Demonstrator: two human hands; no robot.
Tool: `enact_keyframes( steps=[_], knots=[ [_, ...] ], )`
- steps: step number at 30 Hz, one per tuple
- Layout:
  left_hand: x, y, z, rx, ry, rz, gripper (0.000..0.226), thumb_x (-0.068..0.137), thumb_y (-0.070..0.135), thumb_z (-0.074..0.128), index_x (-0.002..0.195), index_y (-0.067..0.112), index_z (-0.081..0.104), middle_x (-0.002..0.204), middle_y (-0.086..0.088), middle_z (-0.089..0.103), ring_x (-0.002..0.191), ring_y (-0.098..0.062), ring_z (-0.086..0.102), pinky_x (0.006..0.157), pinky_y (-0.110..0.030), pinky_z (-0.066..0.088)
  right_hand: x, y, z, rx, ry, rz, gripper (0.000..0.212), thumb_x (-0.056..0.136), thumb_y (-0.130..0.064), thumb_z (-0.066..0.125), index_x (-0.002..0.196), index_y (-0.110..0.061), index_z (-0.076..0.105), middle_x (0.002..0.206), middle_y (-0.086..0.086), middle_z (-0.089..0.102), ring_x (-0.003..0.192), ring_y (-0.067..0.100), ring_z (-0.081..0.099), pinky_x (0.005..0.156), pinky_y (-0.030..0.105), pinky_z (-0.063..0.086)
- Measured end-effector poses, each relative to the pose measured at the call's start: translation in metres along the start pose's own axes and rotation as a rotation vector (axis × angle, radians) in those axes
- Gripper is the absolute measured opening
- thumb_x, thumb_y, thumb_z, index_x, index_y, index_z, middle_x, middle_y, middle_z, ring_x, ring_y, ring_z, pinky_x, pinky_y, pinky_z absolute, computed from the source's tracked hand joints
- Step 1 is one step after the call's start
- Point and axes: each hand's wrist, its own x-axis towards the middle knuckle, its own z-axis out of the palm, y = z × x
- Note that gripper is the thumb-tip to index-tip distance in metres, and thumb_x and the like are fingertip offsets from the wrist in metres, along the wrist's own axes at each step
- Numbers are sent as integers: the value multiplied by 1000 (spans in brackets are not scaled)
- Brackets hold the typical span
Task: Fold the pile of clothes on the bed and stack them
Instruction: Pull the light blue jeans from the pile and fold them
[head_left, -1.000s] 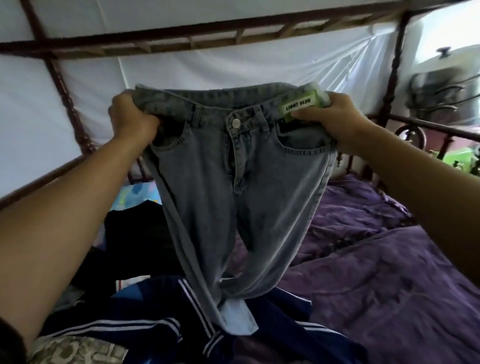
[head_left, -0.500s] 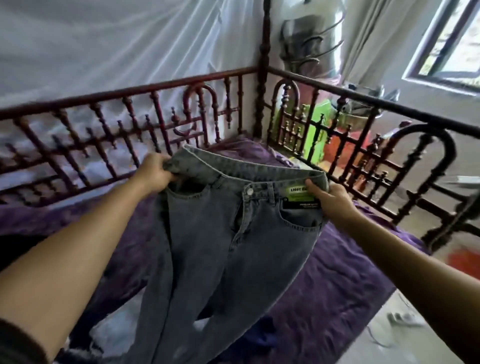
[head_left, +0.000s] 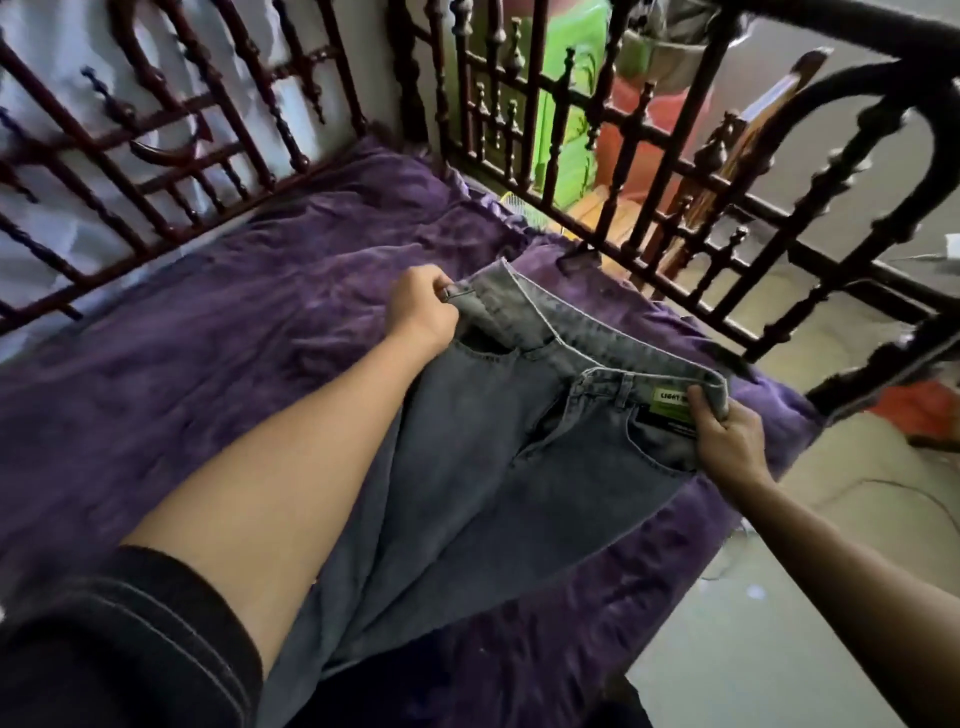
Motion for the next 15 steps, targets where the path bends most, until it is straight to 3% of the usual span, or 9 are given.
enact_keyframes(
  steps=[3,8,12,14,15],
  knots=[
    [32,24,76,38,-53,-20,26,74,-3,51,87,13,66,90,-7,69,89,-28,62,74,-32,49,69,47,-1,-76,6,91,45,91,-52,55,82,-10,67,83,9,72,82,30,69,80,54,55],
    [74,40,205,7,-168,-67,26,74,-4,52,88,12,67,91,-9,70,90,-27,62,75,-32,48,159,109,-10,-294,83,159,41,96,-45,50,81,-9,63,85,14,70,81,33,64,73,38,49],
    [88,25,265,4,-242,-121,28,83,2,57,107,14,64,104,-5,64,95,-21,58,75,-25,42,194,142,-6,-575,2,220,35,94,-45,47,95,-13,60,97,18,68,92,39,62,76,42,47],
    [86,0,267,40,-246,-159,31,83,3,58,112,12,62,110,-9,61,101,-24,57,84,-29,45,200,143,3,-758,-96,234,25,92,-38,49,109,-21,54,108,16,64,101,38,58,80,44,45],
    [80,-16,261,59,-245,-199,31,83,2,58,112,11,62,111,-12,60,103,-27,58,88,-34,47,203,141,9,-851,-140,200,33,90,-34,52,121,-23,49,117,15,60,109,37,54,85,46,43]
  ],
)
